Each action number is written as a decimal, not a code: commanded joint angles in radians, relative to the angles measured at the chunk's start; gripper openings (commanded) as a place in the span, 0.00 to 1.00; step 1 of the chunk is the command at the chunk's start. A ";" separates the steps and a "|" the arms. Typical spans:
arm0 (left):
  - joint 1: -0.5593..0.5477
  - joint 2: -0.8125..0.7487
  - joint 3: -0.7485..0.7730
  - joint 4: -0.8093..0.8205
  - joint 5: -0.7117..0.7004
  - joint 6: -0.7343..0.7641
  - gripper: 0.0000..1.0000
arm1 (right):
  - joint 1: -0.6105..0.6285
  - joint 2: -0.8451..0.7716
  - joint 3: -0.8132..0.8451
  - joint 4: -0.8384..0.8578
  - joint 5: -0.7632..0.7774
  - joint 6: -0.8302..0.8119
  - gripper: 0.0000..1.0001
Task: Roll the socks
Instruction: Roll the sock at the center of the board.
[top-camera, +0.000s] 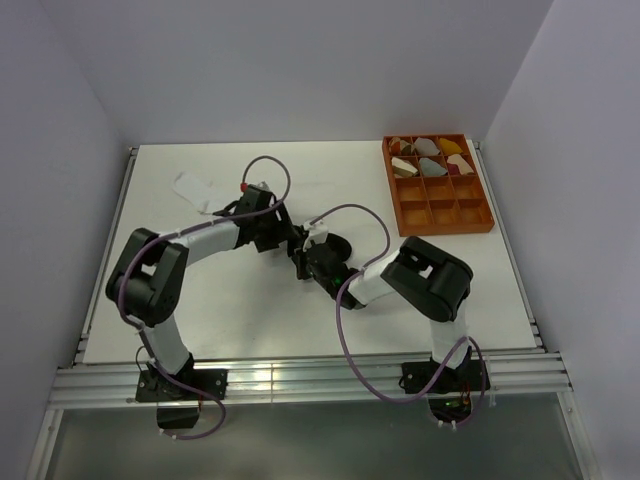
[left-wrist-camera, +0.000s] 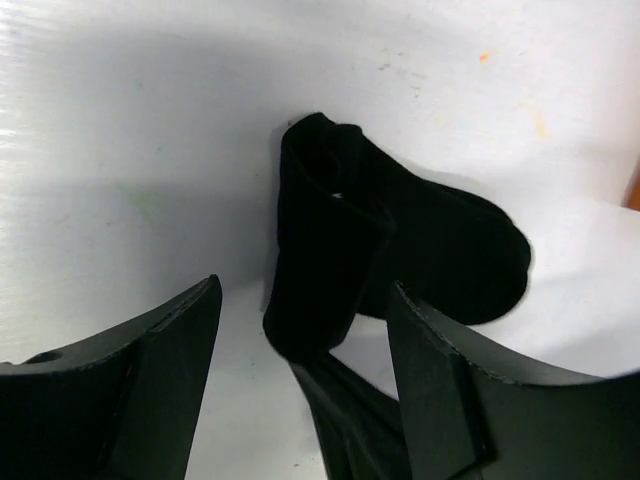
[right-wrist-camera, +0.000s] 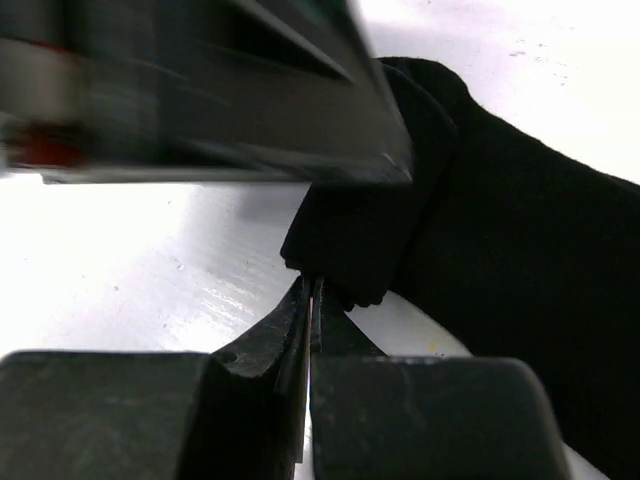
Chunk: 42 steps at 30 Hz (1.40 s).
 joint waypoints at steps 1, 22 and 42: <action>0.038 -0.113 -0.120 0.265 0.061 -0.058 0.71 | -0.011 -0.024 -0.026 0.019 -0.060 0.016 0.00; 0.090 -0.012 -0.237 0.482 0.222 -0.038 0.60 | -0.061 -0.007 -0.041 0.053 -0.152 0.071 0.00; 0.130 0.043 -0.356 0.679 0.366 -0.063 0.57 | -0.087 0.003 -0.048 0.081 -0.213 0.100 0.00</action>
